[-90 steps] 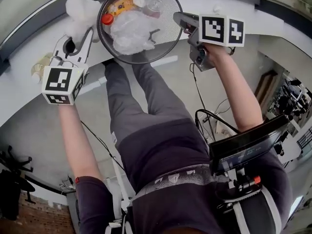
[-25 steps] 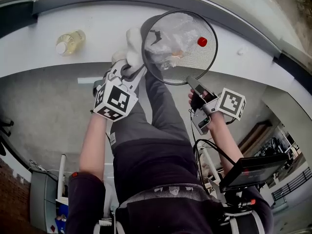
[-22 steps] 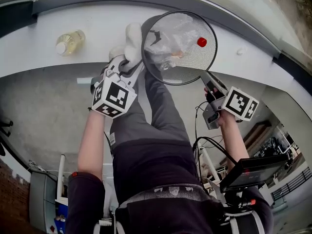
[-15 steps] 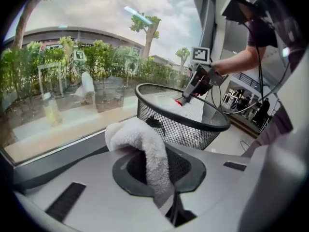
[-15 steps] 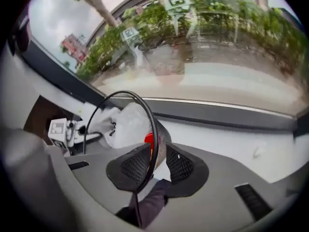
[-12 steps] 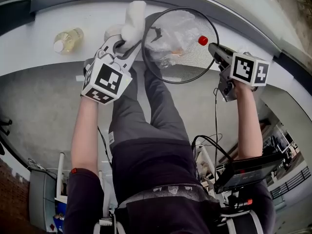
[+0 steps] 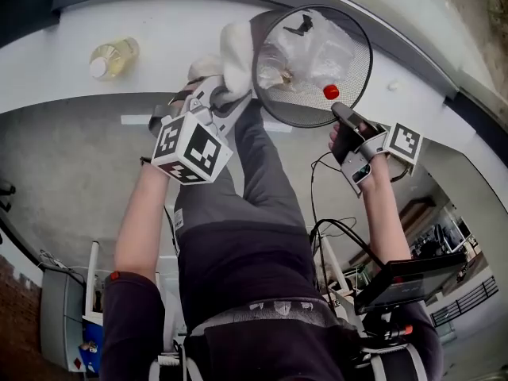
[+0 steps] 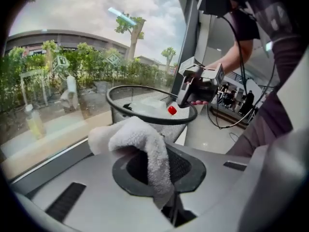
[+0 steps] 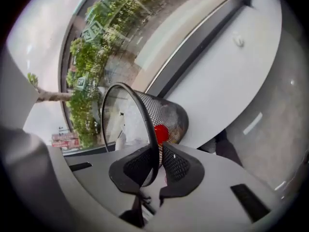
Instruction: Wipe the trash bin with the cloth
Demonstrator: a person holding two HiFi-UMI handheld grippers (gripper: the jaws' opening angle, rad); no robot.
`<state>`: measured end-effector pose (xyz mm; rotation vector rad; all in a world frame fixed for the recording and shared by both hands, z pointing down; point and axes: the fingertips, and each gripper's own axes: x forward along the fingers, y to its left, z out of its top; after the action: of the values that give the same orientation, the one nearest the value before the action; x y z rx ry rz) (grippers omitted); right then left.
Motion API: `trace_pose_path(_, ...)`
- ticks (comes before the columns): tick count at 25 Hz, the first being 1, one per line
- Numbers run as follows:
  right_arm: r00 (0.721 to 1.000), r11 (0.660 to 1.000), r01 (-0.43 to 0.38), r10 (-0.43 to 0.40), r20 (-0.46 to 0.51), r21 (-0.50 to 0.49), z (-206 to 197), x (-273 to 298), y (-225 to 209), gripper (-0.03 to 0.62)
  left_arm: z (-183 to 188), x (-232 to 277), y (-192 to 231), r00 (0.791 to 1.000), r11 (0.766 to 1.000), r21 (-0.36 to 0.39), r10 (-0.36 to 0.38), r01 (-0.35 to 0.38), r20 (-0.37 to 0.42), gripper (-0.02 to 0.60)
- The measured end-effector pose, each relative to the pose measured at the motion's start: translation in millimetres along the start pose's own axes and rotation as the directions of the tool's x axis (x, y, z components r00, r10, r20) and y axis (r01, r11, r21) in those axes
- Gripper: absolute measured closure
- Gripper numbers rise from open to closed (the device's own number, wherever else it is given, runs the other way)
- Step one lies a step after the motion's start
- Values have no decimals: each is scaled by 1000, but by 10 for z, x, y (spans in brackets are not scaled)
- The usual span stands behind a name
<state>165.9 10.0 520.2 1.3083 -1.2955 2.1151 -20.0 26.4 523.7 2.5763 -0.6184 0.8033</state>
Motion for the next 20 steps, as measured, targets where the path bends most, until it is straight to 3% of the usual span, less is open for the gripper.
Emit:
trace_pose_path(3,993,984,-57,73,-89,169,-348,95,-14,554,-73,56,-319,998,998,-24,-60,60,-11,551)
trace_pose_path(6,987,980,-65,91,-132,189,-590,154,4,538,-88,113,-578,993,992,-59,-116,116,4,551)
trace_pose_path(10,992,999,-16,19,-125,31,-635,146,32,494,-65,155,-598,994,992,-67,-105,105,10,551)
trace_pose_path(14,998,990,59,-58,6,-128,-283,-188,48,432,-40,91,-345,999,996,-77,-42,43,14,551)
trace_pose_path(16,989,959,130,-108,98,-252,58,-372,29,431,-44,60,-219,1000,997,-69,-18,19,13,551)
trace_pose_path(20,984,833,167,-111,137,-527,607,-263,214,431,-41,6,14,999,997,-66,32,-31,3,551)
